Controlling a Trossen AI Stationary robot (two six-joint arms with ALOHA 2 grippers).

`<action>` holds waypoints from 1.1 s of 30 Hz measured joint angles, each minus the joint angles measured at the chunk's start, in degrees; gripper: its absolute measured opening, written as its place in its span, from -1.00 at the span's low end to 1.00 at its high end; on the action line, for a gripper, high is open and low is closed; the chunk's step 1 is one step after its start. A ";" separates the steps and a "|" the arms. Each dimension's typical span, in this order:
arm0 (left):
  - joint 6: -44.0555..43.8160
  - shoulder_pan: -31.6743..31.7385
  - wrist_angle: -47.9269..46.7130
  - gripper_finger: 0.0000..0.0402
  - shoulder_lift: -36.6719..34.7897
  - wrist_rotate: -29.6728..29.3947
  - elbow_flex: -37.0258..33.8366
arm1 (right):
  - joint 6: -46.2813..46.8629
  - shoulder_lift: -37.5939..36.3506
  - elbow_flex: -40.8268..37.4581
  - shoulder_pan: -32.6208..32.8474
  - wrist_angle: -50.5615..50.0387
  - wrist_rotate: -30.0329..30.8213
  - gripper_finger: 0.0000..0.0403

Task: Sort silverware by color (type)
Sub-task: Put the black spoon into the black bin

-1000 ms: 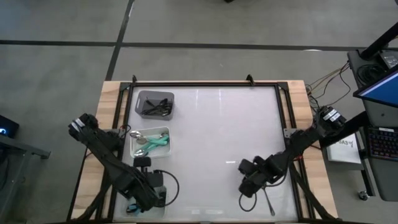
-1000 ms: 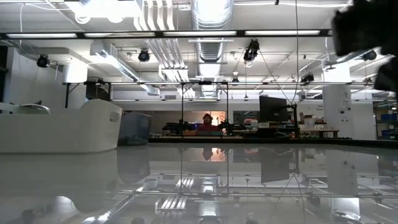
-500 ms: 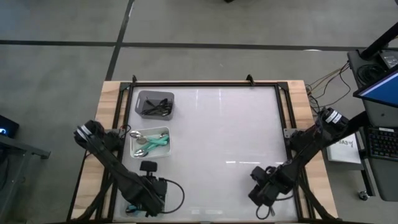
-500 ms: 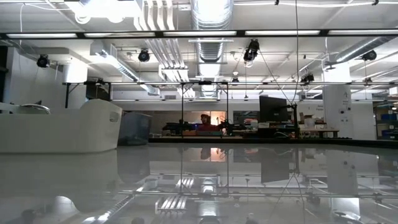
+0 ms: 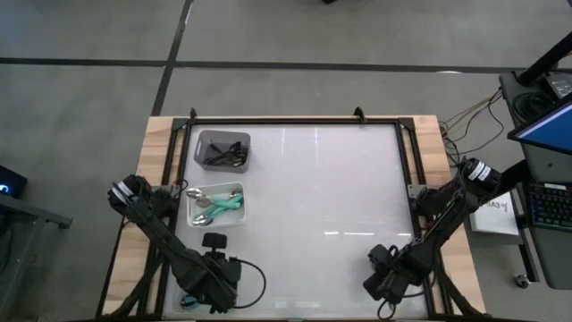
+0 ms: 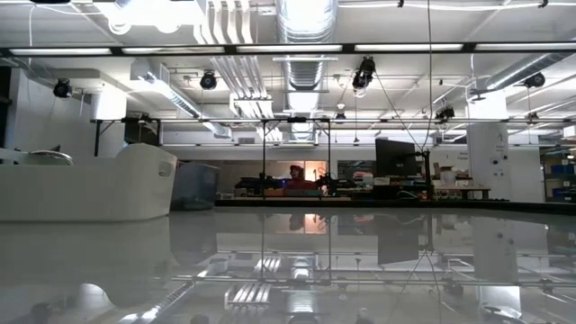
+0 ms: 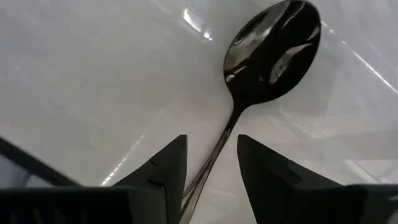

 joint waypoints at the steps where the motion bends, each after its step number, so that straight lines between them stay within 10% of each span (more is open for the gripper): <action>1: 0.02 0.00 -0.05 -0.64 0.02 0.01 0.18 | 0.03 0.72 0.00 0.09 0.07 -0.06 -0.34; 18: 0.51 0.02 -0.49 -0.61 0.02 -4.12 5.38 | -7.12 7.85 0.16 -0.05 -0.49 -4.90 -0.66; 33: -1.74 0.15 6.51 -0.61 0.30 -29.62 5.74 | -17.24 7.98 0.72 -1.76 -2.83 -1.05 -0.95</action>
